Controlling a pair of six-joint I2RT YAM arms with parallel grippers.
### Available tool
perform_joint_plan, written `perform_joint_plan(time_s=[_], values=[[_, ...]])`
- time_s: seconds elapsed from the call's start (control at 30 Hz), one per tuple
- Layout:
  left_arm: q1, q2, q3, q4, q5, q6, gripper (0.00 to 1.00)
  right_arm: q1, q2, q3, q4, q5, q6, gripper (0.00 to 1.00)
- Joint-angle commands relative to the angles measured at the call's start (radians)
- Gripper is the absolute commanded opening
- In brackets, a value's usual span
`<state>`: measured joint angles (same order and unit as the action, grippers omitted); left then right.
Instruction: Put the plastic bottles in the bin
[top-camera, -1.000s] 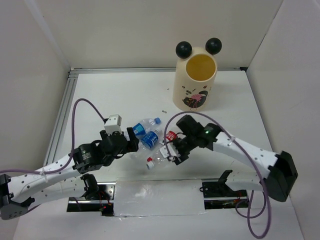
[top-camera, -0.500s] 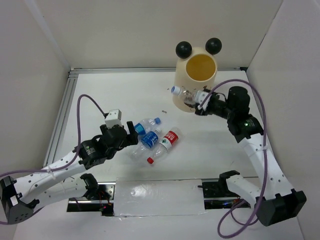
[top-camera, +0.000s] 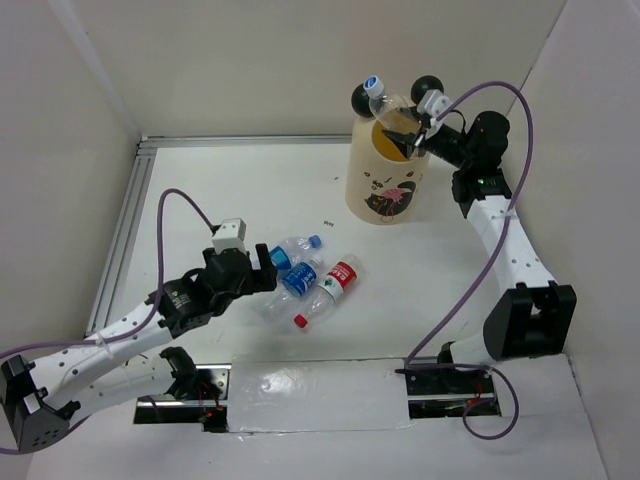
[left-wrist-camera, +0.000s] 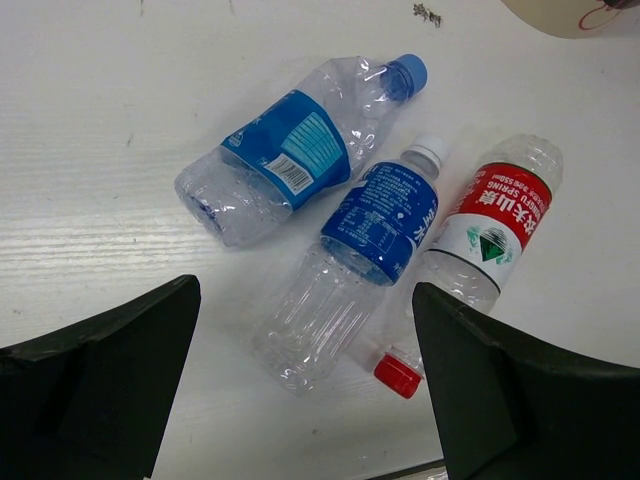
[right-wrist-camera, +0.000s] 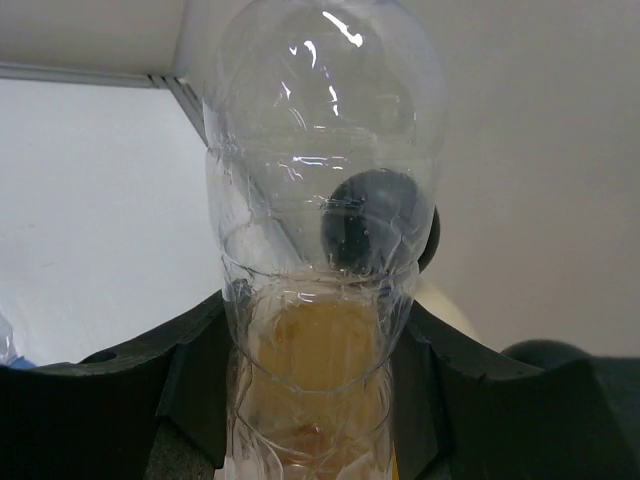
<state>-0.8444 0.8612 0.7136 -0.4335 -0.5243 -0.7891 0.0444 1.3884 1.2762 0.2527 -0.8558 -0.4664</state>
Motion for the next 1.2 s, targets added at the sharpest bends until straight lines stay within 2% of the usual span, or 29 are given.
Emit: perform_joint_plan(time_s=[0.0, 0.23, 0.37, 0.5, 0.6, 0.77, 0.97, 1.07, 1.17], values=[[0.005, -0.022, -0.003, 0.029, 0.009, -0.012, 1.00, -0.018, 0.066, 0.098, 0.192, -0.065, 0.138, 0.37], [0.005, -0.042, -0.013, -0.013, 0.009, -0.044, 1.00, -0.038, 0.187, 0.147, 0.295, -0.106, 0.222, 0.42], [0.005, -0.042, -0.013, -0.022, 0.009, -0.053, 1.00, -0.038, 0.256, 0.135, 0.362, -0.106, 0.261, 0.49], [0.005, -0.042, -0.003, -0.044, 0.009, -0.053, 1.00, -0.038, 0.274, 0.146, 0.373, -0.117, 0.270, 0.71], [0.005, -0.042, -0.003, -0.053, 0.000, -0.062, 1.00, -0.047, 0.284, 0.155, 0.347, -0.129, 0.247, 0.76], [0.005, -0.042, -0.003, -0.053, 0.000, -0.062, 1.00, -0.048, 0.284, 0.146, 0.324, -0.129, 0.209, 0.93], [0.005, -0.033, -0.003, -0.022, 0.000, -0.039, 1.00, -0.057, 0.274, 0.146, 0.304, -0.140, 0.199, 0.94], [0.005, 0.013, 0.023, 0.009, 0.021, 0.016, 1.00, -0.057, 0.226, 0.196, 0.191, -0.176, 0.128, 0.94], [0.015, 0.118, 0.081, 0.009, 0.030, 0.085, 1.00, -0.057, 0.172, 0.346, -0.201, -0.222, -0.091, 1.00]])
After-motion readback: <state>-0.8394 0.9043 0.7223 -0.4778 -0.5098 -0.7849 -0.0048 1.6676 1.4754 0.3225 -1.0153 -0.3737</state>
